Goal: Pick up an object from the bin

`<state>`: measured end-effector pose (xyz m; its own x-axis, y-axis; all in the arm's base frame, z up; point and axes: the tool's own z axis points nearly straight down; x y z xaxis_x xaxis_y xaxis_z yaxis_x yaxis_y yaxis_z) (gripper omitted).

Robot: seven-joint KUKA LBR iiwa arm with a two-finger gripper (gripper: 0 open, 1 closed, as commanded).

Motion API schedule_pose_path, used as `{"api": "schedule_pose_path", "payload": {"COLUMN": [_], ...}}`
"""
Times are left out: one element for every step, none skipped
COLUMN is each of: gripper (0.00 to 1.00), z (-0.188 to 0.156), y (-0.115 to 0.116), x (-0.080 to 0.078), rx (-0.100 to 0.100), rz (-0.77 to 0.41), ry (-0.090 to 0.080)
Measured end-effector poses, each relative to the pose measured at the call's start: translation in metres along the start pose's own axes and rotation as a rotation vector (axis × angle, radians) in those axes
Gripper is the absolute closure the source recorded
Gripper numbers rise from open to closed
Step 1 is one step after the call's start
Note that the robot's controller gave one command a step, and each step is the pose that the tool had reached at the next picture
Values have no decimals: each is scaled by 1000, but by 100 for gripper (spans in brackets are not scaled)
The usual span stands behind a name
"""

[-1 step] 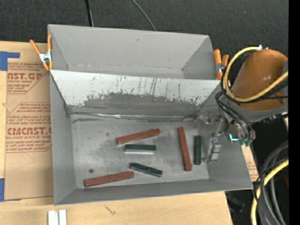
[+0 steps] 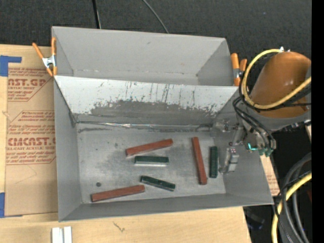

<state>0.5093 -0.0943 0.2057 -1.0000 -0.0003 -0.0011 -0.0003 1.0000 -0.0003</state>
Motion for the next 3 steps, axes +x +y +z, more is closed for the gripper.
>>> {"api": "schedule_pose_path", "payload": {"gripper": [0, 0, 0], "z": [55, 81, 127], "y": [-7, -29, -29], "x": [4, 22, 17], "rx": [1, -2, -1], "rz": [-40, -198, -200], "ry": [-6, 5, -3]}}
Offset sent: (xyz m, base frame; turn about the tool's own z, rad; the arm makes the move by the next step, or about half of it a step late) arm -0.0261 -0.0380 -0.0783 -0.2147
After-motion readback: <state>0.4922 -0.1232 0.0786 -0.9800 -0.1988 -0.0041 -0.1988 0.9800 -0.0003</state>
